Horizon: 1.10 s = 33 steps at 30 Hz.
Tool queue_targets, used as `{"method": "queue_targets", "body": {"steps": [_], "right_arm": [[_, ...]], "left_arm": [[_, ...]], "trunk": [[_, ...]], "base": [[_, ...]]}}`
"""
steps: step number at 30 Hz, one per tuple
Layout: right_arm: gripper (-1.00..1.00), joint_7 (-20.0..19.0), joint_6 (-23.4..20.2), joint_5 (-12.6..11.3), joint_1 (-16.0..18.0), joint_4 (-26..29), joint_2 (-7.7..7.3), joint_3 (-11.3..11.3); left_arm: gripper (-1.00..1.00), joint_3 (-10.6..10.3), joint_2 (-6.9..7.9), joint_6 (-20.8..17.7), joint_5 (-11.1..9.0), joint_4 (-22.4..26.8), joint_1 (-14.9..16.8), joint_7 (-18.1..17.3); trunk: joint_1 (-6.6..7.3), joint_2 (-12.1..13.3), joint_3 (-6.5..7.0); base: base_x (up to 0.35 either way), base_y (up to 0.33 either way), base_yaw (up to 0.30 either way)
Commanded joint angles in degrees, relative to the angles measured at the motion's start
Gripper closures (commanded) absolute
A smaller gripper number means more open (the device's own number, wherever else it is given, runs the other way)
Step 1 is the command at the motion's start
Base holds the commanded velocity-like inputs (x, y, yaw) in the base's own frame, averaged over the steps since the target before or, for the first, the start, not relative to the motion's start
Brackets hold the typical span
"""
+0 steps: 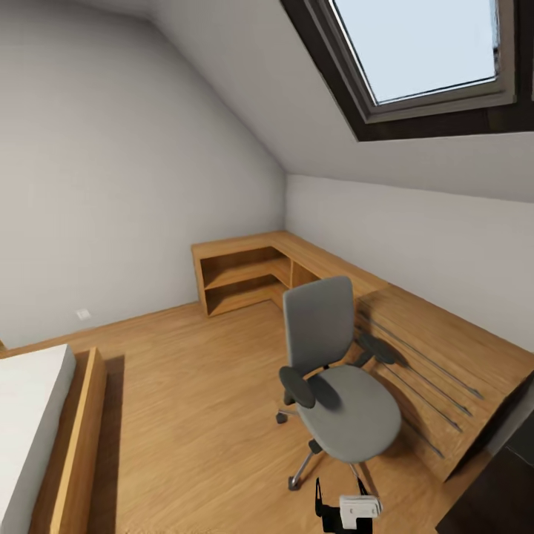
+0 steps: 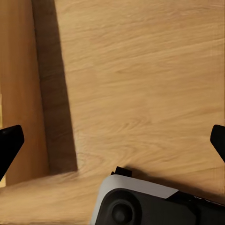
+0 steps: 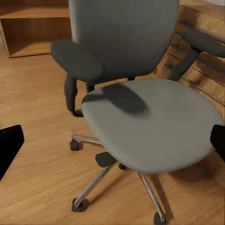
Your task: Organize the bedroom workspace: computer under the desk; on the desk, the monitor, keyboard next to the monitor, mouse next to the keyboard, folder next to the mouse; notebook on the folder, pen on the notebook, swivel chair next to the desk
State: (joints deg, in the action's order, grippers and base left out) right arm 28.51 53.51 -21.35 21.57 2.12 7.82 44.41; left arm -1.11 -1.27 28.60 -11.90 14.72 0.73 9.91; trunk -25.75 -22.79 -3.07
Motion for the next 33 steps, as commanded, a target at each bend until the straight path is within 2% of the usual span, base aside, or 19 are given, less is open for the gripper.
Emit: {"method": "queue_targets", "body": {"steps": [1, 33], "right_arm": [[-1.0, 0.33, 0.1, -0.27, 0.04, -0.01, 0.01, 0.5], [-1.0, 0.23, 0.01, -0.15, 0.04, -0.01, 0.01, 0.5]], "left_arm": [[-1.0, -0.14, 0.0, 0.2, -0.28, -0.02, 0.06, 0.15], [-1.0, -0.54, -0.05, 0.3, 0.11, 0.57, 0.06, -0.57]], "trunk": [[-0.03, -0.13, -0.13], [-0.03, -0.13, -0.14]], "base": [[0.0, 0.0, 0.279], [0.0, 0.0, 0.279]]}}
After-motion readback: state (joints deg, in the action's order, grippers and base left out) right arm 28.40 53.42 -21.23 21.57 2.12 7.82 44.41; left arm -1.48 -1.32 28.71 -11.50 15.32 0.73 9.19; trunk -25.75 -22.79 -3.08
